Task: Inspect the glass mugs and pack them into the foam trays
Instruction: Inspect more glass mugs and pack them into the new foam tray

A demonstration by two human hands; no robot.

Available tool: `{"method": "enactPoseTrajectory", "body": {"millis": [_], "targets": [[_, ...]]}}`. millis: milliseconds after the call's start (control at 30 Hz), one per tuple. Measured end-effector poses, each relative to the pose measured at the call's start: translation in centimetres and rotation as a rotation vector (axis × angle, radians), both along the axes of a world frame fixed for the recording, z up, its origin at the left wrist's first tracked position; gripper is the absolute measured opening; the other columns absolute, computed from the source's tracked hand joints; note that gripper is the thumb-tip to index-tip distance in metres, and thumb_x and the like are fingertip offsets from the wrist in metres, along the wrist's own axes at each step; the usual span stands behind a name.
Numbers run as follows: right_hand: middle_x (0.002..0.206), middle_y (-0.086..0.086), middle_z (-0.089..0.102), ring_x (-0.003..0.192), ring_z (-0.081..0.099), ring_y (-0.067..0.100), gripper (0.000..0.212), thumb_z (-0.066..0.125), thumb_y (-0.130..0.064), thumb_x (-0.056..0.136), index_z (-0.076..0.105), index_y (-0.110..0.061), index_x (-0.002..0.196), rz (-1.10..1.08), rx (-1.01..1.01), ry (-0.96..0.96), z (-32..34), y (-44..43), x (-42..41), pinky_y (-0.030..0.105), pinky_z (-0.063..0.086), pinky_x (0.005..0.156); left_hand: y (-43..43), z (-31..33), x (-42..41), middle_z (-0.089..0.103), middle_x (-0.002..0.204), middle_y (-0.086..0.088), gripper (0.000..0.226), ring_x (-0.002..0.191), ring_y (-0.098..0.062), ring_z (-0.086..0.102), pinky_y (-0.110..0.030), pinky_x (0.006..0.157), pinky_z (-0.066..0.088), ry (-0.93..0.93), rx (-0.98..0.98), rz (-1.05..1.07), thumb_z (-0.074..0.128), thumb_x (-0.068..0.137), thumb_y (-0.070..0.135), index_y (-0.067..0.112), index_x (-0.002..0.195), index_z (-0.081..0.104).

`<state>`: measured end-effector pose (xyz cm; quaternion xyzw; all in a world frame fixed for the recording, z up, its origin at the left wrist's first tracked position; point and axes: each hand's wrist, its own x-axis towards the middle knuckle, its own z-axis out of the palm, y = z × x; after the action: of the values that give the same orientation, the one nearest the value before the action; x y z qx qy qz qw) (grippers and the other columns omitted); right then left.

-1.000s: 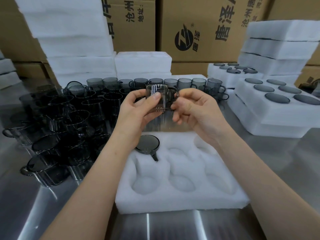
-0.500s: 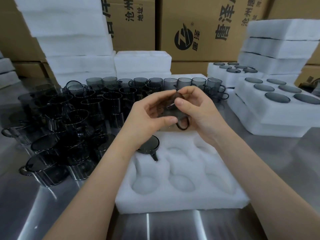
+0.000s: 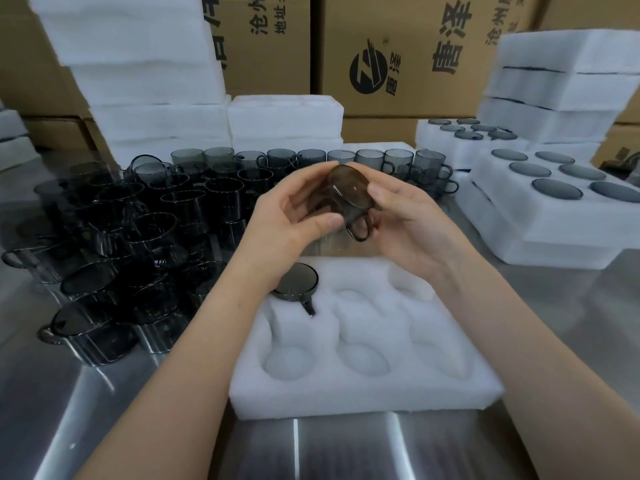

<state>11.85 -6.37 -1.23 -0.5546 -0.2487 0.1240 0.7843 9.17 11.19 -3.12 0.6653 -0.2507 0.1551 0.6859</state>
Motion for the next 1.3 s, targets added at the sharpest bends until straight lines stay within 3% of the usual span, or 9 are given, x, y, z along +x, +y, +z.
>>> {"method": "enactPoseTrajectory", "body": {"millis": [133,300,400,500,733,900,1100,1200,1300], "targets": [[0.094,0.004,0.065,0.067,0.06,0.013,0.045,0.06,-0.002,0.083,0.054,-0.009,0.127,0.068,0.04,0.009,-0.2,-0.1,0.1,0.019,0.047,0.055,0.1,-0.1,0.1,0.065,0.122,0.003,0.057,0.115,-0.008,0.062,-0.025,0.096,0.05,0.029,-0.016,0.013,0.064,0.079,-0.01,0.016,0.13,0.053],[0.072,0.0,0.068,0.047,0.059,0.011,0.035,0.08,-0.022,0.073,0.055,-0.014,0.096,-0.216,-0.136,-0.097,-0.6,0.3,-0.1,0.021,0.041,0.042,-0.3,-0.3,0.1,0.065,0.119,0.002,0.065,0.114,-0.009,0.062,-0.022,0.093,0.049,0.032,0.088,0.0,0.07,0.072,-0.018,0.02,0.123,0.057],[0.068,0.002,0.064,0.042,0.054,0.01,0.019,0.072,-0.03,0.086,0.056,-0.021,0.082,-0.368,-0.188,-0.191,-0.8,0.6,-0.1,0.021,0.038,0.041,-0.4,-0.3,0.0,0.067,0.118,0.004,0.061,0.114,-0.009,0.062,-0.023,0.096,0.049,0.019,0.115,-0.002,0.072,0.07,-0.014,0.018,0.121,0.059],[0.063,0.004,0.059,0.037,0.049,0.017,0.027,0.062,-0.029,0.096,0.054,-0.022,0.07,-0.488,-0.181,-0.174,-0.9,0.7,0.1,0.023,0.039,0.04,-0.5,-0.1,-0.3,0.067,0.12,0.004,0.058,0.118,-0.012,0.061,-0.03,0.102,0.047,0.005,0.153,0.007,0.073,0.07,-0.005,0.021,0.12,0.06],[0.083,0.01,0.063,0.057,0.048,0.02,0.034,0.044,-0.03,0.104,0.064,-0.005,0.115,-0.27,-0.109,-0.033,-0.6,0.6,0.1,0.028,0.036,0.049,-0.4,0.2,-0.5,0.062,0.129,0.002,0.056,0.124,-0.012,0.057,-0.038,0.108,0.044,-0.058,0.159,0.076,0.07,0.077,0.0,0.02,0.127,0.055],[0.107,0.013,0.068,0.085,0.059,0.023,0.051,0.039,-0.049,0.101,0.06,-0.01,0.125,-0.035,-0.189,0.12,-0.1,0.4,-0.1,0.038,0.047,0.076,-0.5,0.1,-0.5,0.051,0.141,0.002,0.06,0.134,-0.011,0.047,-0.037,0.115,0.036,-0.079,0.149,0.048,0.067,0.075,-0.009,0.023,0.123,0.053],[0.114,0.018,0.065,0.098,0.058,0.032,0.04,0.054,-0.032,0.098,0.058,-0.004,0.125,-0.153,-0.137,0.081,-0.2,0.2,-0.3,0.051,0.05,0.084,-0.8,-0.1,-0.5,0.054,0.128,0.013,0.064,0.126,-0.009,0.052,-0.035,0.111,0.039,-0.007,0.226,0.037,0.076,0.074,0.013,0.03,0.126,0.044],[0.111,0.016,0.062,0.093,0.049,0.035,0.033,0.065,-0.033,0.09,0.053,-0.01,0.11,-0.175,-0.063,0.123,-0.3,0.6,-0.4,0.047,0.053,0.074,-1.0,-0.1,-0.4,0.042,0.14,0.011,0.084,0.136,-0.009,0.042,-0.039,0.115,0.036,-0.056,0.334,0.162,0.084,0.065,0.025,0.032,0.135,0.039],[0.108,0.014,0.064,0.082,0.063,0.031,0.032,0.061,-0.036,0.093,0.046,-0.016,0.112,-0.138,-0.032,0.119,-0.5,0.9,-0.4,0.038,0.056,0.062,-1.2,-0.2,-0.5,0.048,0.136,0.009,0.091,0.129,-0.006,0.049,-0.033,0.11,0.041,-0.086,0.351,0.237,0.086,0.06,0.029,0.037,0.135,0.035]]}}
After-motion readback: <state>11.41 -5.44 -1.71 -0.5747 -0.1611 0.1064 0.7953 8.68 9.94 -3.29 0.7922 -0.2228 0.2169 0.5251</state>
